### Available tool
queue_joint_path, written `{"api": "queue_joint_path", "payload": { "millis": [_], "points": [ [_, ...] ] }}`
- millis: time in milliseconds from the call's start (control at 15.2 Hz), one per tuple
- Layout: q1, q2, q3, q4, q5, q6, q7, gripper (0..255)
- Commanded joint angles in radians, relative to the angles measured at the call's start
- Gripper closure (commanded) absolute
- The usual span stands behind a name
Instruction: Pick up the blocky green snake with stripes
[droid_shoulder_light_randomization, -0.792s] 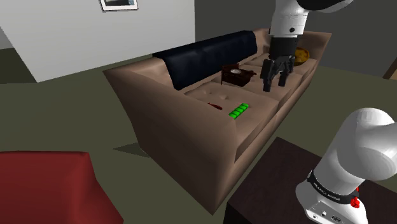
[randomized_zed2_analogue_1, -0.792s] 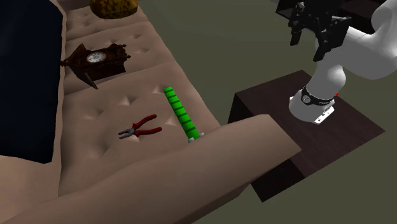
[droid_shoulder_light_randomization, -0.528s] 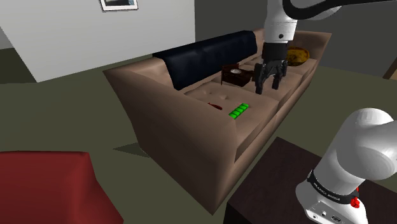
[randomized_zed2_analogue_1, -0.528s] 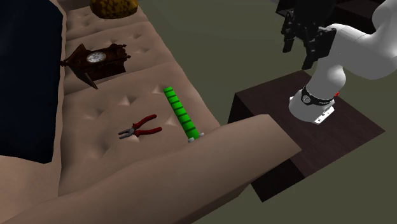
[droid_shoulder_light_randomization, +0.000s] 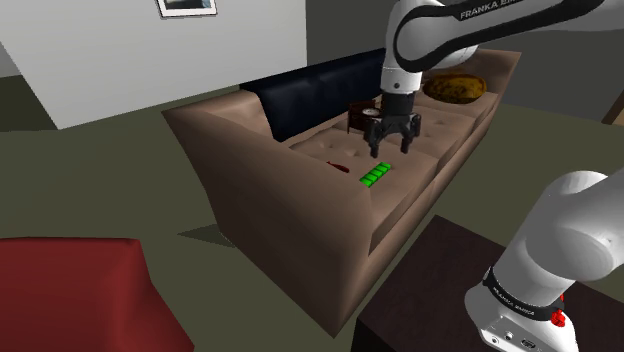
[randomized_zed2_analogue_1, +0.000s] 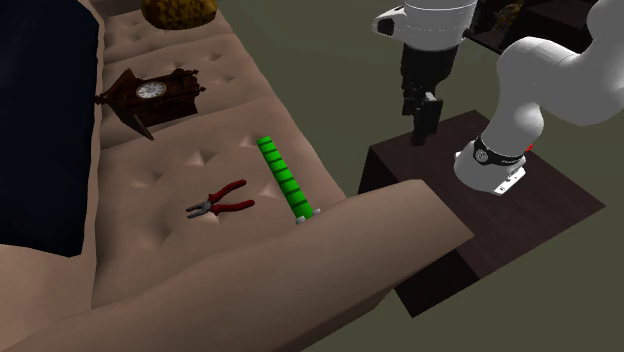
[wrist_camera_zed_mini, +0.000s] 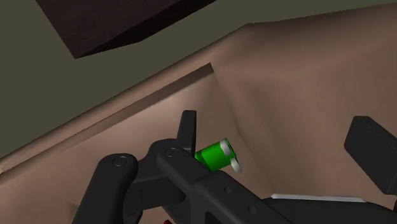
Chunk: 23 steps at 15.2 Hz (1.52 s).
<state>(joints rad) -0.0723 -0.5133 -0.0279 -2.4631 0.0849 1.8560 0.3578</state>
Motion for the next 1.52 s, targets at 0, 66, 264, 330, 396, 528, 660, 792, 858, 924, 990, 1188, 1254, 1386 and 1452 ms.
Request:
{"api": "queue_joint_path", "payload": {
  "millis": [0, 66, 264, 330, 396, 528, 660, 792, 858, 924, 990, 1188, 1254, 1386, 1452],
  "points": [
    [-0.014, 0.070, 0.005, 0.005, 0.003, 0.070, 0.046, 0],
    [-0.022, 0.106, 0.006, 0.013, 0.003, 0.100, 0.067, 0],
    [-0.043, 0.215, 0.006, 0.042, 0.002, 0.184, 0.130, 0],
    [-0.050, 0.251, 0.005, 0.054, 0.001, 0.210, 0.151, 0],
    [-0.057, 0.287, 0.004, 0.067, 0.001, 0.235, 0.171, 0],
    [-0.069, 0.360, -0.001, 0.095, -0.001, 0.282, 0.212, 0],
    [-0.081, 0.431, -0.008, 0.127, -0.003, 0.325, 0.251, 0],
    [-0.092, 0.502, -0.017, 0.161, -0.004, 0.364, 0.290, 0],
    [-0.098, 0.537, -0.022, 0.180, -0.004, 0.381, 0.309, 0],
    [-0.103, 0.572, -0.028, 0.199, -0.003, 0.398, 0.327, 0],
    [-0.108, 0.606, -0.033, 0.218, -0.002, 0.414, 0.345, 0],
    [-0.123, 0.707, -0.053, 0.281, 0.003, 0.456, 0.397, 0],
    [-0.128, 0.740, -0.059, 0.303, 0.006, 0.468, 0.413, 0],
    [-0.139, 0.806, -0.073, 0.348, 0.013, 0.490, 0.445, 0],
    [-0.144, 0.838, -0.080, 0.371, 0.018, 0.499, 0.460, 0]
  ]
}}
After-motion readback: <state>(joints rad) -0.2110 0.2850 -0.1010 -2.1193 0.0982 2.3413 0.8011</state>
